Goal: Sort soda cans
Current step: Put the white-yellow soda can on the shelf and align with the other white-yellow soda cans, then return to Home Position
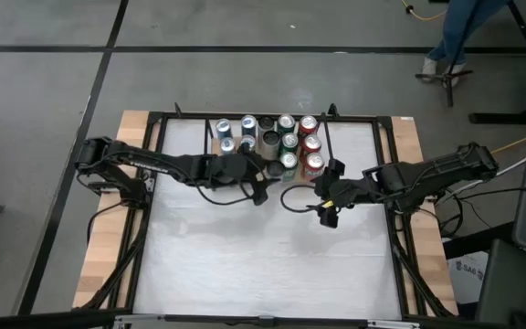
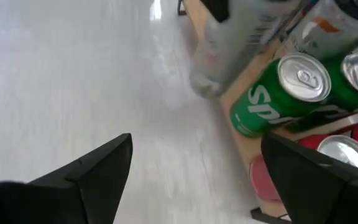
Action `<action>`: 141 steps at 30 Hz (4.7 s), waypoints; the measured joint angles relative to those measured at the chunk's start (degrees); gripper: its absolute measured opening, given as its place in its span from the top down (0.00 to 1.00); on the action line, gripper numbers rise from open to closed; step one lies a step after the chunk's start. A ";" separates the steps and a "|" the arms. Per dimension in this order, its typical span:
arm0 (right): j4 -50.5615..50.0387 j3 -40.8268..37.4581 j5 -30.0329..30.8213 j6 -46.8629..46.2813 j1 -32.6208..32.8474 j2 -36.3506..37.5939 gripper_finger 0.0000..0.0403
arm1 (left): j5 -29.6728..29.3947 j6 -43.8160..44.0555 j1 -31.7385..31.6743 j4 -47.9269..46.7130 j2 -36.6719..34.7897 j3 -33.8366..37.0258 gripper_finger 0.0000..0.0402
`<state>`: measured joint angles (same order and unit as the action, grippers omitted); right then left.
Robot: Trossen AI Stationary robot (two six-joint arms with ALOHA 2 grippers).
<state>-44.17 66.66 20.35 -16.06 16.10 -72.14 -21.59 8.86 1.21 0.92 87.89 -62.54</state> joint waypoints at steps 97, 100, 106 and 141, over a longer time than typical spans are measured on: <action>-7.06 7.08 3.20 14.92 0.00 10.63 0.66 | 2.96 -1.78 -2.86 -14.77 -42.57 8.44 0.54; -8.33 7.08 3.20 16.33 0.00 14.22 0.71 | 2.58 -5.72 -2.86 -19.55 -47.04 8.41 0.61; -7.91 2.14 3.20 16.57 0.00 22.87 0.74 | 2.78 -8.09 -2.88 -27.42 -54.99 9.69 0.69; 39.74 -48.97 -2.00 25.41 0.00 60.43 0.74 | 4.34 -10.64 -2.95 1.41 -80.23 53.73 0.72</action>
<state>-4.44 17.69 18.35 9.35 16.10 -11.70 -17.25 -1.77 -1.74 2.33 7.66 -8.82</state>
